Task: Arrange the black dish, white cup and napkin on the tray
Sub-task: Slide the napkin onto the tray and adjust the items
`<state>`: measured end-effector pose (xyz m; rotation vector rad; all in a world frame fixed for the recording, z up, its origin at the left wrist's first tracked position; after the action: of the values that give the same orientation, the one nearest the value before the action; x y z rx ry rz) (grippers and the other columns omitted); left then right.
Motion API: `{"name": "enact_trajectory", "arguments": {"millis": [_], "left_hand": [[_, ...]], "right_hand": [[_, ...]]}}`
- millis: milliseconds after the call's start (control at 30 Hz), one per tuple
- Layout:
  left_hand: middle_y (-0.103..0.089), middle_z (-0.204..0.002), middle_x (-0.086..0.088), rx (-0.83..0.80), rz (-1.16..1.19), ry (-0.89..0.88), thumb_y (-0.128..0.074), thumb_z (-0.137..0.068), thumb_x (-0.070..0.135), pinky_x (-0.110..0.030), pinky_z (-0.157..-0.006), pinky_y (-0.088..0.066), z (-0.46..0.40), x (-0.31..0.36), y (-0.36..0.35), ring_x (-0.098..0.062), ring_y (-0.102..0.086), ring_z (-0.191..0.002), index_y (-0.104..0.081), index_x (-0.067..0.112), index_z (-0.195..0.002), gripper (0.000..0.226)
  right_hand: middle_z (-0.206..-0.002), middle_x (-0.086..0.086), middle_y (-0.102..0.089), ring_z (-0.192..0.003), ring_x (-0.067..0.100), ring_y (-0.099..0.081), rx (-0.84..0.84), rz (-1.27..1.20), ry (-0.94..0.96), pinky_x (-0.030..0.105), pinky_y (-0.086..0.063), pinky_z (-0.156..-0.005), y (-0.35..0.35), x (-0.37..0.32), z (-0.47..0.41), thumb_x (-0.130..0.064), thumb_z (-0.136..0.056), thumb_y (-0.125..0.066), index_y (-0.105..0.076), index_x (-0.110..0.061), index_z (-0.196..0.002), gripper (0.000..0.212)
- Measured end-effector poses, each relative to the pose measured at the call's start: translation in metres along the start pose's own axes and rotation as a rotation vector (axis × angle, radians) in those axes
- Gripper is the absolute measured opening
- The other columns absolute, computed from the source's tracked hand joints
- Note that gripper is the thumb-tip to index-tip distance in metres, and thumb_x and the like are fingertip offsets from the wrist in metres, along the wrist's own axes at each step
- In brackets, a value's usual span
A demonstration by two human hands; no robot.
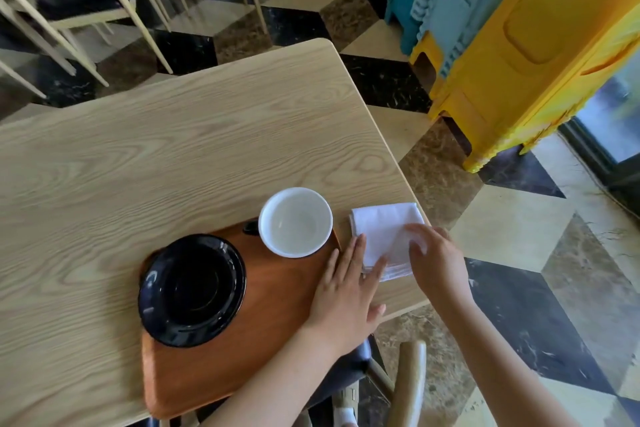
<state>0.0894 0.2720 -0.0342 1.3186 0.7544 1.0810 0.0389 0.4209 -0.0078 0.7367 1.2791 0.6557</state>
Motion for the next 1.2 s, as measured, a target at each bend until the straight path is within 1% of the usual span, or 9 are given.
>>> {"name": "enact_trajectory", "arguments": {"millis": [200, 333, 467, 600, 667, 767, 867, 1033, 1200], "left_hand": [[-0.038, -0.146, -0.019, 0.060, 0.090, -0.016, -0.044, -0.079, 0.040, -0.045, -0.104, -0.038, 0.012, 0.001, 0.009, -0.026, -0.037, -0.134, -0.028, 0.022, -0.143, 0.069], [-0.040, -0.146, -0.009, 0.165, 0.200, -0.025, -0.035, -0.089, 0.024, -0.039, -0.108, -0.035, 0.031, 0.005, 0.022, -0.020, -0.034, -0.136, -0.027, 0.016, -0.144, 0.056], [-0.039, -0.147, -0.005, 0.271, 0.270, -0.052, -0.046, -0.091, 0.022, -0.036, -0.111, -0.026, 0.056, -0.001, 0.028, -0.015, -0.027, -0.138, -0.026, 0.012, -0.143, 0.057], [-0.044, -0.142, -0.005, 0.336, 0.235, -0.097, -0.046, -0.091, 0.017, -0.037, -0.109, -0.030, 0.086, -0.011, 0.031, -0.015, -0.034, -0.135, -0.034, 0.010, -0.139, 0.050], [-0.045, -0.141, -0.004, 0.352, 0.232, -0.104, -0.045, -0.091, 0.009, -0.035, -0.110, -0.030, 0.100, -0.022, 0.029, -0.015, -0.036, -0.134, -0.038, 0.010, -0.138, 0.048], [-0.047, -0.140, -0.005, 0.351, 0.251, -0.089, -0.040, -0.092, 0.004, -0.033, -0.110, -0.031, 0.117, -0.042, 0.020, -0.016, -0.039, -0.132, -0.039, 0.012, -0.137, 0.045], [-0.049, -0.139, -0.006, 0.305, 0.243, -0.046, -0.038, -0.090, 0.003, -0.035, -0.108, -0.037, 0.130, -0.059, 0.008, -0.018, -0.040, -0.132, -0.042, 0.012, -0.135, 0.046], [-0.045, -0.143, -0.009, 0.147, 0.187, -0.005, -0.053, -0.088, 0.009, -0.040, -0.104, -0.041, 0.135, -0.063, -0.007, -0.021, -0.036, -0.134, -0.043, 0.013, -0.136, 0.049], [-0.029, -0.152, -0.009, 0.005, 0.129, 0.038, -0.026, -0.096, 0.044, -0.041, -0.112, -0.027, 0.141, -0.057, -0.011, -0.021, -0.021, -0.141, -0.032, 0.019, -0.143, 0.054]], "right_hand": [[-0.067, -0.004, -0.062, -0.051, 0.019, -0.048, 0.027, -0.275, -0.184, 0.006, -0.038, -0.047, 0.020, -0.016, 0.017, -0.004, -0.085, -0.052, -0.068, -0.016, -0.108, 0.031], [-0.080, 0.012, -0.068, -0.063, 0.027, -0.053, -0.016, -0.423, -0.156, 0.013, -0.038, -0.052, 0.032, -0.031, 0.036, -0.004, -0.085, -0.056, -0.070, -0.021, -0.102, 0.028], [-0.097, 0.005, -0.069, -0.072, 0.009, -0.055, -0.084, -0.616, -0.152, 0.013, -0.041, -0.060, 0.038, -0.046, 0.057, -0.001, -0.084, -0.058, -0.070, -0.028, -0.096, 0.032], [-0.070, -0.008, -0.070, -0.056, 0.001, -0.055, -0.189, -0.866, -0.274, 0.011, -0.041, -0.051, 0.029, -0.054, 0.074, 0.003, -0.085, -0.056, -0.074, -0.023, -0.091, 0.032], [-0.079, -0.002, -0.073, -0.066, 0.009, -0.058, -0.241, -0.869, -0.296, 0.021, -0.045, -0.063, 0.016, -0.055, 0.080, 0.001, -0.084, -0.057, -0.075, -0.026, -0.087, 0.032], [-0.097, 0.015, -0.071, -0.075, 0.015, -0.058, -0.320, -0.812, -0.288, 0.033, -0.047, -0.072, -0.007, -0.059, 0.088, 0.002, -0.083, -0.056, -0.073, -0.024, -0.094, 0.032], [-0.084, 0.026, -0.065, -0.065, 0.025, -0.049, -0.360, -0.611, -0.203, 0.024, -0.041, -0.060, -0.029, -0.063, 0.091, -0.002, -0.084, -0.055, -0.070, -0.025, -0.101, 0.032], [-0.102, -0.006, -0.058, -0.084, 0.010, -0.051, -0.298, -0.180, 0.014, 0.002, -0.034, -0.064, -0.045, -0.057, 0.094, -0.005, -0.086, -0.054, -0.064, -0.024, -0.113, 0.034], [-0.119, 0.011, -0.061, -0.103, 0.031, -0.054, -0.071, 0.233, 0.353, 0.040, -0.053, -0.079, -0.052, -0.045, 0.101, -0.002, -0.077, -0.060, -0.064, -0.013, -0.110, 0.035]]}}
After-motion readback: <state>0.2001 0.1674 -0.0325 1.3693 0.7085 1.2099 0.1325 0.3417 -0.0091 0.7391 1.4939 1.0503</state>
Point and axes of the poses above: each hand's wrist, its own z-axis away from the middle knuckle, its own y-axis out of the back of the hand, x = y × z, the point moved 1 cm from there along -z, towards the middle knuckle
